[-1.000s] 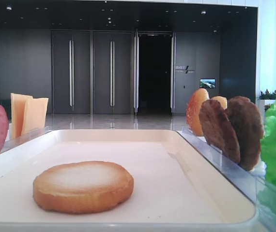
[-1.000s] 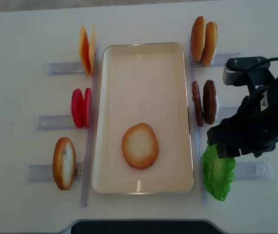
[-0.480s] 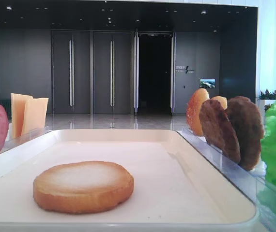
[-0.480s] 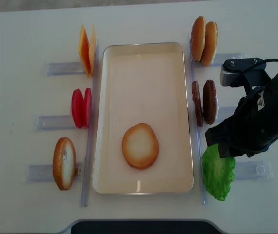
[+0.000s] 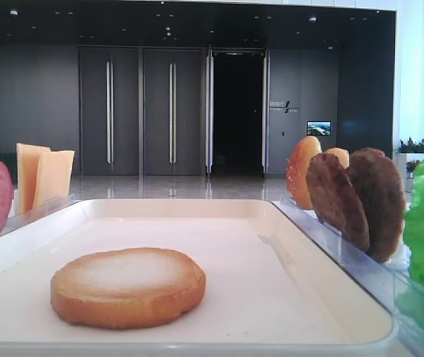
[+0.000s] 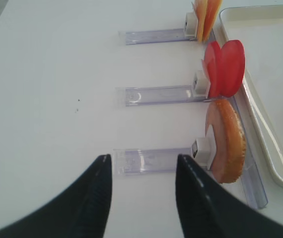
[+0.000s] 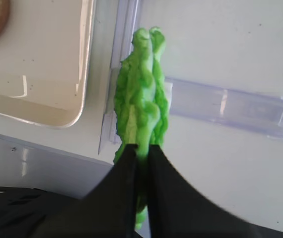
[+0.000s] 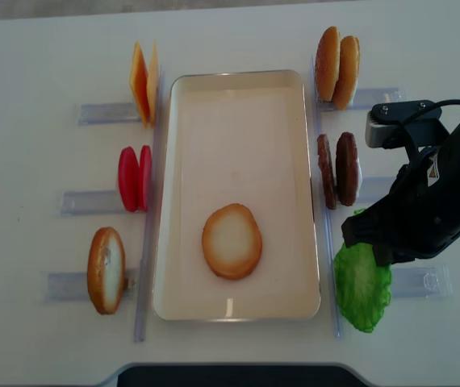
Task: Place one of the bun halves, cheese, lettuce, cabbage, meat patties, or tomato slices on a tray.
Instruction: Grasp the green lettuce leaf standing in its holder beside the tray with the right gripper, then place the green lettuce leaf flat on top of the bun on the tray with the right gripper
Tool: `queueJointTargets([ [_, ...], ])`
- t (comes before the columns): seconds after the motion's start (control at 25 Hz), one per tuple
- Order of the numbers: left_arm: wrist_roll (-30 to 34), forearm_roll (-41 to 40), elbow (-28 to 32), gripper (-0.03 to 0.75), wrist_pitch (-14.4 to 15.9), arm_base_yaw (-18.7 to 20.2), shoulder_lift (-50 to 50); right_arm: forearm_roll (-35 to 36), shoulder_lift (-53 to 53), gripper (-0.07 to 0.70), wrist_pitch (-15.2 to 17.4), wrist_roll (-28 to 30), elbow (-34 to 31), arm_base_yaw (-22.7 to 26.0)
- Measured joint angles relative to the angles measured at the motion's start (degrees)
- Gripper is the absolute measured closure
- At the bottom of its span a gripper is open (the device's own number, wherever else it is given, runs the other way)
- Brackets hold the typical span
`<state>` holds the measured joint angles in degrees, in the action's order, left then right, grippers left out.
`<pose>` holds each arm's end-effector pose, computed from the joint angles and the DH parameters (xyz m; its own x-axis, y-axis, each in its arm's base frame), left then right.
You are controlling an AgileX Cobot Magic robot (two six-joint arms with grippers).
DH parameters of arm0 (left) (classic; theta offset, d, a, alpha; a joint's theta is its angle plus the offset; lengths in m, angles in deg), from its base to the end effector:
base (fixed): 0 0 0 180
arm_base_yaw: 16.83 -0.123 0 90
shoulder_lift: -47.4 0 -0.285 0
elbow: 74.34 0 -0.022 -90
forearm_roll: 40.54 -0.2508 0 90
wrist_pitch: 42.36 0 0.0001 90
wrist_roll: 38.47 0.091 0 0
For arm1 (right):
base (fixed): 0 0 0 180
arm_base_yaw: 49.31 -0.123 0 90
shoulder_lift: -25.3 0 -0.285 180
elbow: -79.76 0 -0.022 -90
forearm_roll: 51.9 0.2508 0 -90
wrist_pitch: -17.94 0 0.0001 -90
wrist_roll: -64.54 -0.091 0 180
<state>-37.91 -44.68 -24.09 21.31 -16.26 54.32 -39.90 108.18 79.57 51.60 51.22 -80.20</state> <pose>-0.0061 0.0060 0.2652 -0.5132 0.0469 -0.8570 -0.0242 0.9973 0.0690 0.1783 0.1261 0.2460 -0.9743 -0.2155 -0.0652 -0.2245 0.9508 0.2136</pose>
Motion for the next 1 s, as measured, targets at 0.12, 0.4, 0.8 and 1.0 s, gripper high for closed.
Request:
queueJointTargets([
  [0.12, 0.0, 0.0, 0.0, 0.388, 0.0, 0.0, 0.0, 0.0, -0.4, 0.593, 0.4, 0.0, 0.0, 0.0],
  [0.4, 0.0, 0.0, 0.0, 0.388, 0.0, 0.0, 0.0, 0.0, -6.5, 0.593, 5.7, -0.4, 3.1, 0.0],
  [0.8, 0.0, 0.0, 0.0, 0.388, 0.0, 0.0, 0.0, 1.0, -11.8, 0.593, 8.4, -1.2, 9.5, 0.0],
  [1.0, 0.0, 0.0, 0.0, 0.388, 0.0, 0.0, 0.0, 5.1, -11.8, 0.593, 8.4, 0.1, 9.5, 0.0],
])
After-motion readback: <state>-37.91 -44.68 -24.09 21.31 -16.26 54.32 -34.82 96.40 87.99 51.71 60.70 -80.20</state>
